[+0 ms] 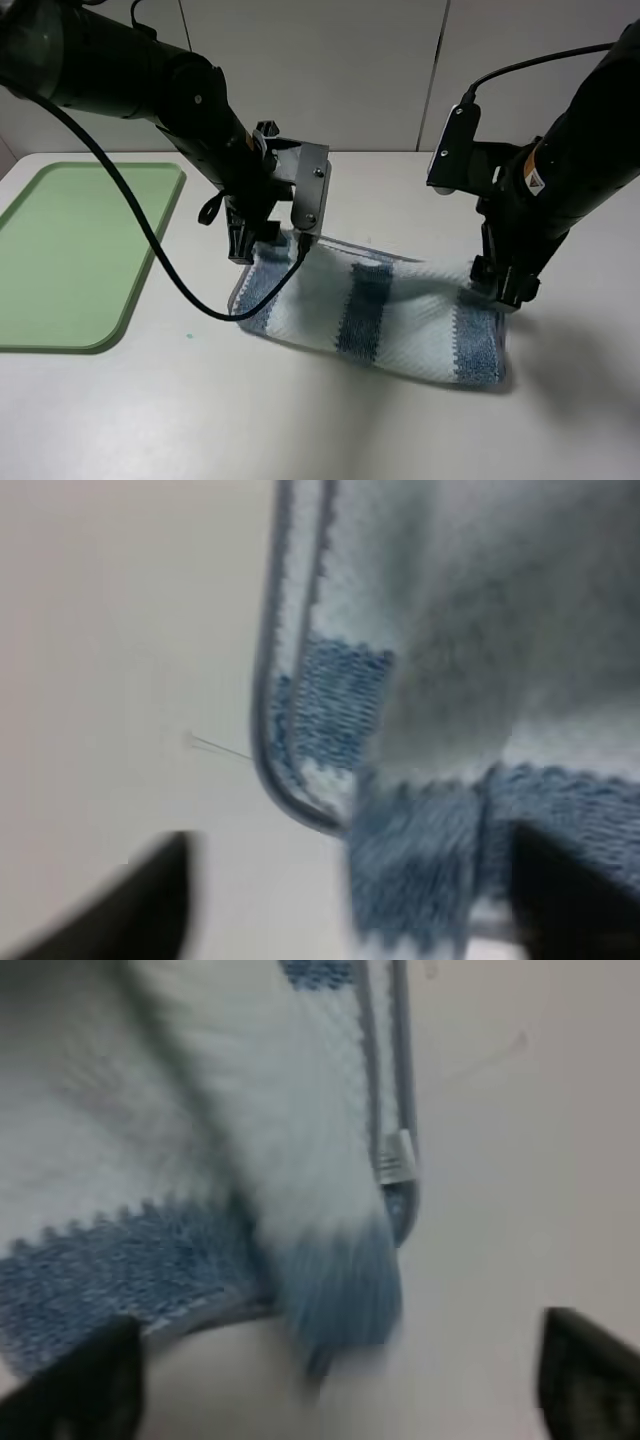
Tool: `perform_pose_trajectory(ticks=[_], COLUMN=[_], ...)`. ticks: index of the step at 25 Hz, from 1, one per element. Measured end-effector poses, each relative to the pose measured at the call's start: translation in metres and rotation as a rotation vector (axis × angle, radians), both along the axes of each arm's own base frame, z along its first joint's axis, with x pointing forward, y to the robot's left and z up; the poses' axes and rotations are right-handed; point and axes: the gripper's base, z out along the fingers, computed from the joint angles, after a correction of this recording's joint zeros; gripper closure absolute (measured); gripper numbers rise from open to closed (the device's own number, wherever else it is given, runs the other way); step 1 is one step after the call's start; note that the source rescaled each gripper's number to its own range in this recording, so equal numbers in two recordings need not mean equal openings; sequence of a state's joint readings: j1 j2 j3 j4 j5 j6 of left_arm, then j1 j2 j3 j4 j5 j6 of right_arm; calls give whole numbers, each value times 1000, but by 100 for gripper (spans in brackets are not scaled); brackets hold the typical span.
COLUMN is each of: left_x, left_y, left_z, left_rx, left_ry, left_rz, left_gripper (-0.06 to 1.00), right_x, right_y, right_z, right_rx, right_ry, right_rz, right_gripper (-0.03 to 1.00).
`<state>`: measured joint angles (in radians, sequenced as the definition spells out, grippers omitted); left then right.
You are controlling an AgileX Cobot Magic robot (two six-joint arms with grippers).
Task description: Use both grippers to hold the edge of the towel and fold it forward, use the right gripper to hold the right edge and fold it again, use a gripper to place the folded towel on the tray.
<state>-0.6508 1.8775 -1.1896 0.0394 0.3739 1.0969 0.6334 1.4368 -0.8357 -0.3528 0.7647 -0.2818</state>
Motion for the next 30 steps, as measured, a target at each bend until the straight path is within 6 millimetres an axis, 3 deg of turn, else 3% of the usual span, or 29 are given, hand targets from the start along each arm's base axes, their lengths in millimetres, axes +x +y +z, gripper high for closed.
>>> perform_pose_trajectory(ticks=[2, 4, 14, 19, 30], left_x=[2, 4, 3, -5, -43], left_y=[-2, -4, -2, 4, 37], left_z=[1, 3, 8, 37, 128], left_rx=[-24, -49, -58, -122, -376], left_ry=[-25, -53, -48, -52, -28], left_rz=[5, 6, 26, 110, 479], left_gripper=[7, -1, -5, -5, -5], right_x=[1, 1, 1, 1, -2], right_y=[-1, -1, -1, -1, -1], right_z=[0, 0, 1, 1, -1], right_rx=[-5, -6, 25, 67, 136], right_ry=[-9, -13, -17, -18, 24], right_rz=[-8, -10, -75, -176, -361], right_gripper=[1, -2, -3, -3, -3])
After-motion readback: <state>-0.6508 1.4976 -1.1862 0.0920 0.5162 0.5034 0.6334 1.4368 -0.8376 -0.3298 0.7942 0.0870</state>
